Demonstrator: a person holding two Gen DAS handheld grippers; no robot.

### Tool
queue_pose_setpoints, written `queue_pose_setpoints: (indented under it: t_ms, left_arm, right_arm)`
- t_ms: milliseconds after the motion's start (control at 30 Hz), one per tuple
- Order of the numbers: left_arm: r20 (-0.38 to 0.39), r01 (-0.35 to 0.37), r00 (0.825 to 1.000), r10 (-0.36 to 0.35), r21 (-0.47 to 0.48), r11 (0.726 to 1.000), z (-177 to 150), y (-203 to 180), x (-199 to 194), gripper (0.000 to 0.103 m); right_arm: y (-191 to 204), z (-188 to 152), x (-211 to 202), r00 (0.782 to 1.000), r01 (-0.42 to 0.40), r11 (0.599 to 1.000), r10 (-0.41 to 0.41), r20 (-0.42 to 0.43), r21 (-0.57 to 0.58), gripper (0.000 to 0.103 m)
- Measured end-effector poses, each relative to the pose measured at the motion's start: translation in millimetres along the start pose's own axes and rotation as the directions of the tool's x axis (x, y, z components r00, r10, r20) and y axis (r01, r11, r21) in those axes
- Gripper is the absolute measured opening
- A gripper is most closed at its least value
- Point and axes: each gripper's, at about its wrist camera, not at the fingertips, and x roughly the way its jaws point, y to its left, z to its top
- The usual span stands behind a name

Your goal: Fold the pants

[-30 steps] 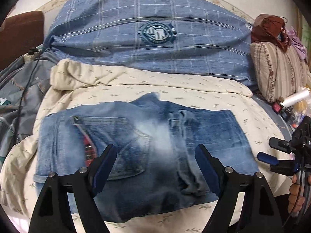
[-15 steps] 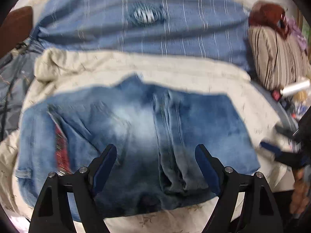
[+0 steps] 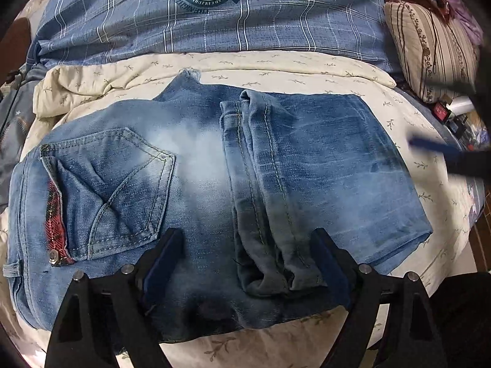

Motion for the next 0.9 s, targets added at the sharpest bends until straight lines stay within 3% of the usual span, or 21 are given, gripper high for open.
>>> queue_pose_setpoints:
  t_ms: [100,200,267,333,400,500,667,800,900]
  left_arm:
    - [0.01,0.002,1.0,-0.002,0.01,1.0,-2,-1,2,0.088]
    - [0.015,0.005,1.0,-0.005,0.013,1.0,-5,-4,1,0.088]
    - [0.017,0.002,1.0,-0.002,0.015,1.0,-6,-5,1,0.088]
    - [0.013,0.005,1.0,-0.005,0.014,1.0,-5,-4,1,0.088]
    - [0.008,0.01,1.0,-0.01,0.008,1.0,-4,-2,1,0.088]
    - [0.008,0.026,1.0,-0.026,-0.009,1.0,-1,3,1,0.088]
    - [0.047,0.092,0.995,-0.089,-0.076,0.993,8,17,-17,0.088]
    - [0.158,0.072,0.986,-0.051,-0.124,0.99,30,28,-43,0.088]
    - [0.182,0.025,0.983,-0.002,-0.125,0.992,61,23,-44,0.088]
  right_arm:
    - [29,31,22,0.998,0.065,0.991,-0.067,-0.006,-0.12,0.06]
    - [9,57,38,0.992,0.125,0.99,-0.124,0.02,-0.061,0.06]
    - [-17,64,56,0.985,0.173,0.985,-0.173,-0.023,-0.015,0.059]
    - [-31,64,58,0.992,0.13,0.99,-0.129,-0.011,0.047,0.058]
    - [-24,63,51,0.992,0.127,0.992,-0.127,-0.004,0.018,0.059]
    - [-13,53,29,0.997,0.073,0.997,-0.073,0.018,-0.007,0.059]
    - [-18,5,3,1.0,-0.017,0.999,0.017,0.01,0.028,0.059]
    - [-35,-31,5,0.996,-0.072,0.995,0.075,-0.051,0.072,0.059]
    - [-44,-43,19,0.996,-0.016,0.998,0.021,-0.092,0.054,0.059]
